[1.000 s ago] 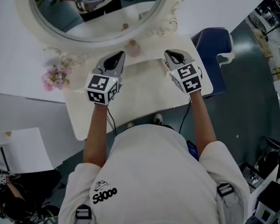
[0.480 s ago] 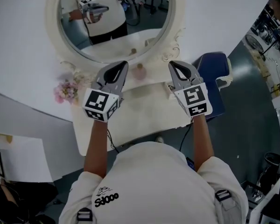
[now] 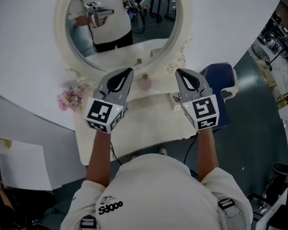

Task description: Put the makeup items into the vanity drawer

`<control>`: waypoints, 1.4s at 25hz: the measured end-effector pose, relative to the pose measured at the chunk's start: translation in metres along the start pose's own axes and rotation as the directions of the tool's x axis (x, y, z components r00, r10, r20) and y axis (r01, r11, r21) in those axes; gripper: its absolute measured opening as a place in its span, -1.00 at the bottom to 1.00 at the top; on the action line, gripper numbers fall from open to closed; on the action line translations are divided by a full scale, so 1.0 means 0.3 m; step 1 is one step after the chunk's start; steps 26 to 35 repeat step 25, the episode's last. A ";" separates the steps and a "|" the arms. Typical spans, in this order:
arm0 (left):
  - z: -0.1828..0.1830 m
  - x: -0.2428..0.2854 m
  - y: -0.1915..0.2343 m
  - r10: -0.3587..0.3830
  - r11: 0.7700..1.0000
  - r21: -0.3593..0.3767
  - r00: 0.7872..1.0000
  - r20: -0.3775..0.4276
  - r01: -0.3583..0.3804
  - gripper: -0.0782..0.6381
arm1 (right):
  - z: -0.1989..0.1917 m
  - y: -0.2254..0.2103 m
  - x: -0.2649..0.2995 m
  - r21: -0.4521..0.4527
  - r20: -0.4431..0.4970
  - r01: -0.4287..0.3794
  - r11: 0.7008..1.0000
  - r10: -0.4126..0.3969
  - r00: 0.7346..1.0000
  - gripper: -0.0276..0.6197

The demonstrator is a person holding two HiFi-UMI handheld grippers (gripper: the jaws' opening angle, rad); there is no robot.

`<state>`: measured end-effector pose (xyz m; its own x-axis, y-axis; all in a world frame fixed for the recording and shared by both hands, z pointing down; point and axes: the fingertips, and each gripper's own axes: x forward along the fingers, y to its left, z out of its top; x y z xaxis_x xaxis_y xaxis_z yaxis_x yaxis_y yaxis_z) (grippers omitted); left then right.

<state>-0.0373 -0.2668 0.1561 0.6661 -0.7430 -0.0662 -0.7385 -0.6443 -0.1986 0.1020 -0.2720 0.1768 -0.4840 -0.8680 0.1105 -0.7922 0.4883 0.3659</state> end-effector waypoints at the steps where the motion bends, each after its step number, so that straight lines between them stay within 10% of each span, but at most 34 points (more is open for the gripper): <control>1: -0.006 0.002 0.000 0.001 1.000 0.000 1.000 -0.003 -0.001 -0.73 | -0.007 0.001 0.003 0.003 -0.005 -0.003 1.000 0.003 1.000 -0.91; 35: -0.019 0.013 0.008 -0.007 1.000 -0.007 1.000 -0.021 0.007 -0.73 | -0.036 -0.007 0.027 -0.005 -0.035 -0.015 1.000 0.014 0.999 -0.91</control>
